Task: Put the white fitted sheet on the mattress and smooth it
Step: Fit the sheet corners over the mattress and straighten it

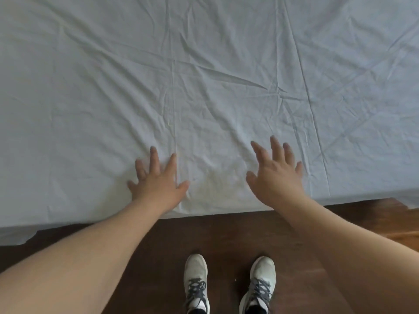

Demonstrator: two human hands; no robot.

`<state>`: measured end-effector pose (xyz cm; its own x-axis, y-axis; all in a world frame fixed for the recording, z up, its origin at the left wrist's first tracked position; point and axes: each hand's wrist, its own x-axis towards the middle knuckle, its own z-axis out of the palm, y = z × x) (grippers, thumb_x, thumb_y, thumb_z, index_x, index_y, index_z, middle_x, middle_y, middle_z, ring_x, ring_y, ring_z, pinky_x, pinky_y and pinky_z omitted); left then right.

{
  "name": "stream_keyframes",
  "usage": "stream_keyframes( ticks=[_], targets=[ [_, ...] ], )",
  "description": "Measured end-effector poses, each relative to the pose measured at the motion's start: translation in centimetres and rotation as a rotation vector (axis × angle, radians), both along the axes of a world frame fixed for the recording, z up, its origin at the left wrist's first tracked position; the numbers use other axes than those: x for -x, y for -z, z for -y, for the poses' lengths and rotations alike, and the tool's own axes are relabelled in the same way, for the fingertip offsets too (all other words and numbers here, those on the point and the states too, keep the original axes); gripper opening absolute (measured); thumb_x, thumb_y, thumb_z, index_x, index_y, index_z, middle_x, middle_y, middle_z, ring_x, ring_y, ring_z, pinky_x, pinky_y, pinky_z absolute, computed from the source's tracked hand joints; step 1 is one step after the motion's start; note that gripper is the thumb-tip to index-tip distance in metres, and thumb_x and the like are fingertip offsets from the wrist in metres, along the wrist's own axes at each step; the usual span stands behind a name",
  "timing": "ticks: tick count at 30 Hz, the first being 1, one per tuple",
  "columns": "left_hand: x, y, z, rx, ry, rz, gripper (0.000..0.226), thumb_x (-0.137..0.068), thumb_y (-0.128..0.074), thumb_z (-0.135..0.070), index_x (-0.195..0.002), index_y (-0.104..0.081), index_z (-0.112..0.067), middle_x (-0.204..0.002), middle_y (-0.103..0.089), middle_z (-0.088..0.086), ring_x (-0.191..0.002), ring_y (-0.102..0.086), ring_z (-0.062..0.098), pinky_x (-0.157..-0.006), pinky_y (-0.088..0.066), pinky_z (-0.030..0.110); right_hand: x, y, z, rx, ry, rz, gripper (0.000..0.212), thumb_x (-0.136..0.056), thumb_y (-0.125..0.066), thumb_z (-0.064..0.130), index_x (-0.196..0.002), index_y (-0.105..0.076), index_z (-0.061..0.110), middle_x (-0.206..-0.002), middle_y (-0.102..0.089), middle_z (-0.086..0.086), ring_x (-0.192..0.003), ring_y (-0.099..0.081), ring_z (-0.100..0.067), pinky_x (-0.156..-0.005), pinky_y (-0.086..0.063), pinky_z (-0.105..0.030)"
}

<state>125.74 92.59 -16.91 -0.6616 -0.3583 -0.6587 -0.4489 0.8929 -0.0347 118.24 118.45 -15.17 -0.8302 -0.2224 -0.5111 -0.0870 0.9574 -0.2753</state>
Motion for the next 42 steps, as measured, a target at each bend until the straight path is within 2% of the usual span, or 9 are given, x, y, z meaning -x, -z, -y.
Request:
stream_keyframes(
  ticks=[3, 5, 8, 10, 17, 21, 26, 35, 42],
  targets=[
    [-2.9, -0.2, 0.8, -0.035, 0.069, 0.306, 0.107, -0.086, -0.045, -0.08, -0.154, 0.028, -0.041, -0.164, 0.033, 0.012, -0.151, 0.009, 0.054, -0.125, -0.006, 0.057, -2.5, 0.5, 0.0, -0.148, -0.222, 0.284, 0.09, -0.09, -0.058, 0.047, -0.155, 0.004, 0.049, -0.165, 0.027, 0.009, -0.153, 0.021, -0.036, -0.117, -0.019, -0.071],
    [-4.0, -2.6, 1.3, -0.082, 0.118, 0.418, 0.106, -0.09, -0.051, -0.073, -0.16, 0.018, -0.034, -0.167, 0.024, 0.014, -0.155, -0.006, 0.043, -0.125, -0.013, 0.045, -4.2, -0.2, -0.5, -0.253, -0.387, 0.389, 0.09, -0.089, -0.06, 0.042, -0.157, -0.002, 0.045, -0.165, 0.023, 0.009, -0.154, 0.017, -0.038, -0.115, -0.024, -0.07],
    [-4.4, -7.9, 2.1, -0.21, 0.14, 0.475, 0.067, -0.103, -0.045, -0.056, -0.16, -0.029, -0.025, -0.166, -0.028, 0.006, -0.147, -0.037, 0.024, -0.116, -0.03, 0.033, -3.4, -4.0, -0.5, -0.248, -0.393, 0.521, 0.064, -0.097, -0.05, 0.047, -0.157, -0.03, 0.036, -0.166, -0.021, 0.002, -0.15, -0.027, -0.032, -0.114, -0.038, -0.053],
    [-4.7, -12.0, 2.7, -0.196, 0.158, 0.411, 0.057, -0.104, -0.042, -0.053, -0.154, -0.041, -0.025, -0.157, -0.044, 0.003, -0.14, -0.045, 0.022, -0.111, -0.036, 0.032, -2.5, -8.1, -0.2, -0.202, -0.337, 0.473, 0.058, -0.1, -0.047, 0.044, -0.155, -0.035, 0.032, -0.158, -0.038, 0.0, -0.139, -0.044, -0.03, -0.11, -0.043, -0.044],
    [-4.2, -27.7, 5.6, -0.217, 0.249, 0.117, 0.053, -0.101, -0.044, -0.052, -0.151, -0.045, -0.035, -0.155, -0.045, -0.006, -0.137, -0.047, 0.018, -0.111, -0.041, 0.036, 0.1, -23.8, 3.3, -0.089, -0.288, 0.216, 0.058, -0.103, -0.048, 0.042, -0.157, -0.031, 0.034, -0.159, -0.039, 0.003, -0.14, -0.046, -0.022, -0.109, -0.043, -0.038],
    [-2.0, -36.6, 10.7, -0.176, 0.271, -0.086, 0.052, -0.101, -0.041, -0.053, -0.15, -0.045, -0.035, -0.152, -0.044, -0.008, -0.133, -0.05, 0.016, -0.104, -0.045, 0.036, 1.8, -33.0, 7.6, -0.045, -0.249, 0.062, 0.058, -0.101, -0.048, 0.045, -0.156, -0.031, 0.036, -0.154, -0.043, 0.003, -0.137, -0.049, -0.02, -0.109, -0.044, -0.039],
    [0.6, -44.2, 19.2, -0.153, 0.347, -0.23, 0.053, -0.1, -0.042, -0.053, -0.15, -0.044, -0.035, -0.154, -0.042, -0.008, -0.134, -0.048, 0.018, -0.105, -0.045, 0.039, 1.5, -41.6, 14.2, 0.031, -0.115, -0.118, 0.059, -0.101, -0.05, 0.042, -0.156, -0.032, 0.034, -0.151, -0.047, 0.004, -0.133, -0.051, -0.016, -0.105, -0.041, -0.03],
    [-1.8, -52.2, 33.2, -0.14, 0.323, -0.388, 0.054, -0.101, -0.045, -0.053, -0.151, -0.044, -0.032, -0.157, -0.039, -0.007, -0.132, -0.05, 0.016, -0.106, -0.045, 0.036, -3.0, -47.4, 29.2, 0.165, -0.042, -0.267, 0.061, -0.099, -0.054, 0.039, -0.156, -0.034, 0.029, -0.158, -0.038, 0.002, -0.134, -0.05, -0.017, -0.11, -0.041, -0.03],
    [-13.3, -52.8, 40.8, -0.084, 0.17, -0.42, 0.05, -0.101, -0.044, -0.051, -0.148, -0.046, -0.034, -0.152, -0.041, -0.008, -0.132, -0.049, 0.015, -0.104, -0.044, 0.036, -7.3, -48.7, 40.3, 0.272, -0.188, -0.248, 0.061, -0.099, -0.056, 0.037, -0.155, -0.037, 0.027, -0.155, -0.041, -0.001, -0.13, -0.054, -0.017, -0.108, -0.041, -0.031]
  ],
)
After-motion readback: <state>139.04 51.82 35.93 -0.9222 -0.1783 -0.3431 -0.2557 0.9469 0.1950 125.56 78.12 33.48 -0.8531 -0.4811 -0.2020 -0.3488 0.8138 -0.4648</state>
